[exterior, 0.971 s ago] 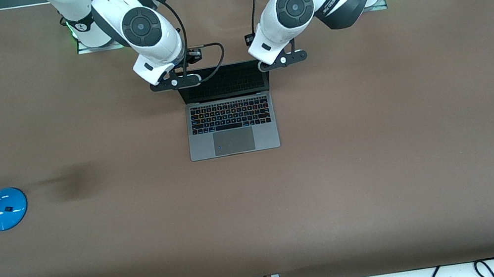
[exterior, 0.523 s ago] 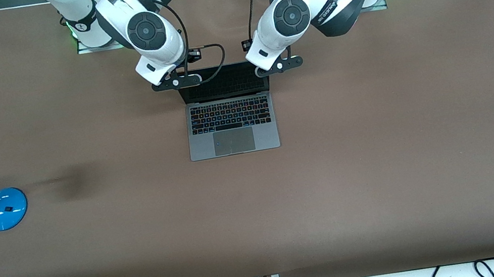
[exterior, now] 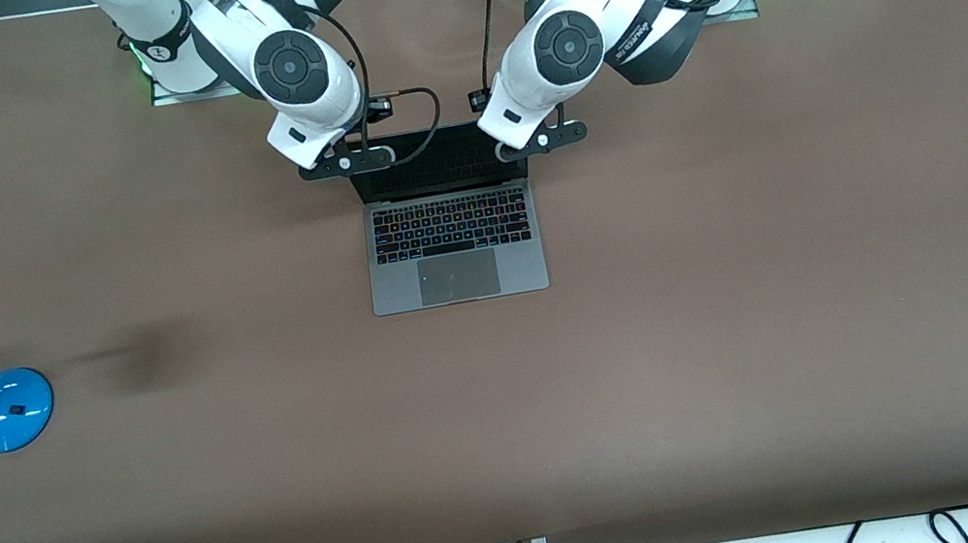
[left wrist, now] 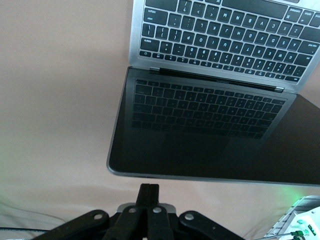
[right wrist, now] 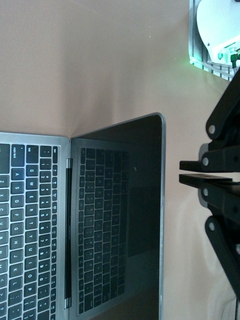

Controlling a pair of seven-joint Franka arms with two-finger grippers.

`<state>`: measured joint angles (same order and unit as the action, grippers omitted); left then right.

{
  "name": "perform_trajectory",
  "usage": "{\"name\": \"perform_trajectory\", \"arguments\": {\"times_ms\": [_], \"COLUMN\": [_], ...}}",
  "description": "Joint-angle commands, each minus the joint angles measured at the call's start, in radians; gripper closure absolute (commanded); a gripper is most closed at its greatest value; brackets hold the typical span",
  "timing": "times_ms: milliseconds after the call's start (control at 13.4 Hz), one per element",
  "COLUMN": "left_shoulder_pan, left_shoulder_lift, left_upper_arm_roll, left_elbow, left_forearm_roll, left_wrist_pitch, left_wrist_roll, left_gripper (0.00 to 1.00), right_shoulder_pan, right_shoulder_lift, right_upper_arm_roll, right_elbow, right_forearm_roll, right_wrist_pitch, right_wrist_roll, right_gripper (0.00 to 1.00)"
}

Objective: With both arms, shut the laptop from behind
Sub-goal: 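Lower both grippers behind the open laptop screen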

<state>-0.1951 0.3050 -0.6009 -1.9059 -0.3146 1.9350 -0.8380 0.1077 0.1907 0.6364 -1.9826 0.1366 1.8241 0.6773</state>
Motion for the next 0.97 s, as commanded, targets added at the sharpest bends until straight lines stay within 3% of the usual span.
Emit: {"name": "perform_trajectory", "arguments": {"times_ms": [0, 896], "left_shoulder_pan": [-0.006, 0.005], "left_shoulder_lift": [0.016, 0.101], "left_upper_arm_roll": [0.003, 0.013], "left_elbow": [0.010, 0.071], "left_forearm_roll": [0.006, 0.071], "left_wrist_pitch": [0.015, 0.064], "left_wrist_roll": [0.002, 0.003], "left_gripper": [1.00, 1.00], "right_shoulder_pan": [-0.017, -0.105], "right_shoulder_lift": [-0.010, -0.007], "right_upper_arm_roll": [-0.001, -0.007], "right_elbow": [0.001, 0.004], "right_forearm_roll": [-0.005, -0.008], "right_wrist_pitch": [0.009, 0.086], "right_wrist_roll": [-0.047, -0.131], "right_gripper": [0.92, 0.92]}}
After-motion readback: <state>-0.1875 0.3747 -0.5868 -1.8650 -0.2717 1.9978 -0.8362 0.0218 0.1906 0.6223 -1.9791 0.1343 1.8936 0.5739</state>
